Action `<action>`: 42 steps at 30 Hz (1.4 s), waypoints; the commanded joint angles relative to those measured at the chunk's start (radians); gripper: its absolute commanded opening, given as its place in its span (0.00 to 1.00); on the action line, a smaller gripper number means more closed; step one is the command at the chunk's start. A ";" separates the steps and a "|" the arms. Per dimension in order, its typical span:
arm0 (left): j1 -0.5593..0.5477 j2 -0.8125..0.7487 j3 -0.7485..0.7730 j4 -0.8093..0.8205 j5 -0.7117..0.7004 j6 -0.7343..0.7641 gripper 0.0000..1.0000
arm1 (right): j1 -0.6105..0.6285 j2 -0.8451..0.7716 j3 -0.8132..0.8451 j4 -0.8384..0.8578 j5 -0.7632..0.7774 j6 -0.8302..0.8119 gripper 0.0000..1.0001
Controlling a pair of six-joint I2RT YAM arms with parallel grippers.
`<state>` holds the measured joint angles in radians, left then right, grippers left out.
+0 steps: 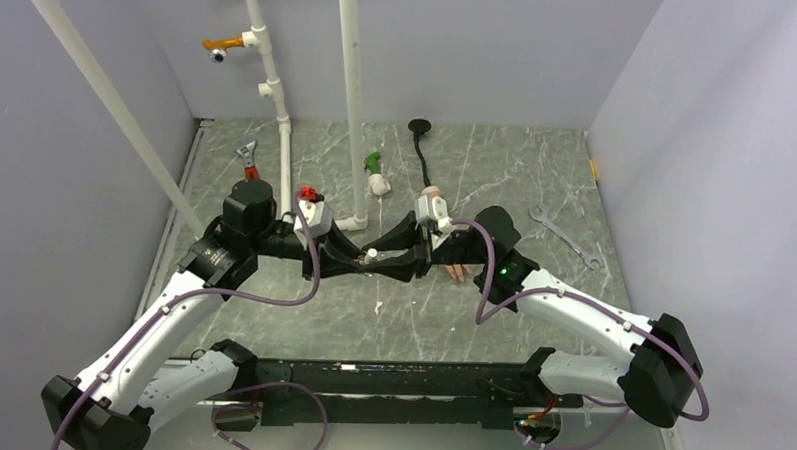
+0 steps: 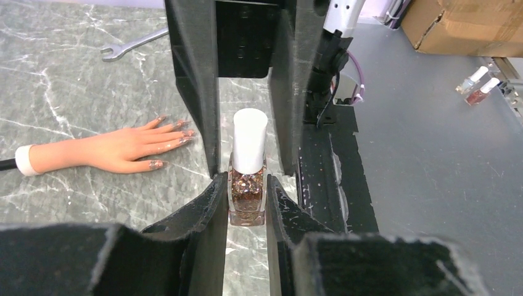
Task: Paint the nails
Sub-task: Unscrew the nail polish bottle.
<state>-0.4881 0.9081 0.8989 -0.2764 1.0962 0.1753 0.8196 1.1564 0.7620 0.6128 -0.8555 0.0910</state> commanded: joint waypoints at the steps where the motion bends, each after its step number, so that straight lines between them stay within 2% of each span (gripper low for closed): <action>1: 0.007 -0.016 0.044 0.018 -0.018 0.005 0.00 | -0.008 -0.007 0.050 -0.058 0.041 -0.013 0.49; 4: 0.007 -0.024 0.038 0.028 -0.070 -0.005 0.00 | -0.009 -0.034 0.030 -0.039 0.115 -0.007 0.63; 7: 0.007 -0.035 0.035 0.036 -0.150 -0.016 0.00 | -0.009 -0.059 0.001 0.005 0.184 0.026 0.71; 12: 0.008 -0.060 0.011 0.068 -0.272 -0.039 0.00 | -0.005 -0.082 -0.015 0.067 0.275 0.136 0.78; 16: 0.006 -0.056 0.012 0.070 -0.295 -0.048 0.00 | 0.010 -0.066 0.000 0.070 0.353 0.189 0.78; 19: 0.006 -0.052 0.012 0.071 -0.301 -0.050 0.00 | 0.016 -0.031 -0.003 0.111 0.355 0.220 0.77; 24: 0.007 -0.057 0.008 0.078 -0.306 -0.055 0.00 | 0.025 0.000 -0.005 0.156 0.389 0.265 0.68; 28: 0.007 -0.054 0.011 0.077 -0.308 -0.055 0.00 | 0.033 0.026 0.020 0.152 0.349 0.255 0.58; 32: 0.007 -0.058 0.009 0.077 -0.314 -0.055 0.00 | 0.038 0.045 0.033 0.150 0.330 0.255 0.43; 36: 0.007 -0.061 0.007 0.078 -0.312 -0.054 0.00 | 0.042 0.055 0.043 0.135 0.325 0.249 0.35; 42: 0.008 -0.062 0.008 0.079 -0.297 -0.052 0.00 | 0.047 0.051 0.045 0.124 0.325 0.219 0.09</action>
<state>-0.4850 0.8577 0.8986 -0.2493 0.7914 0.1249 0.8524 1.2160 0.7601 0.7029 -0.5022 0.3180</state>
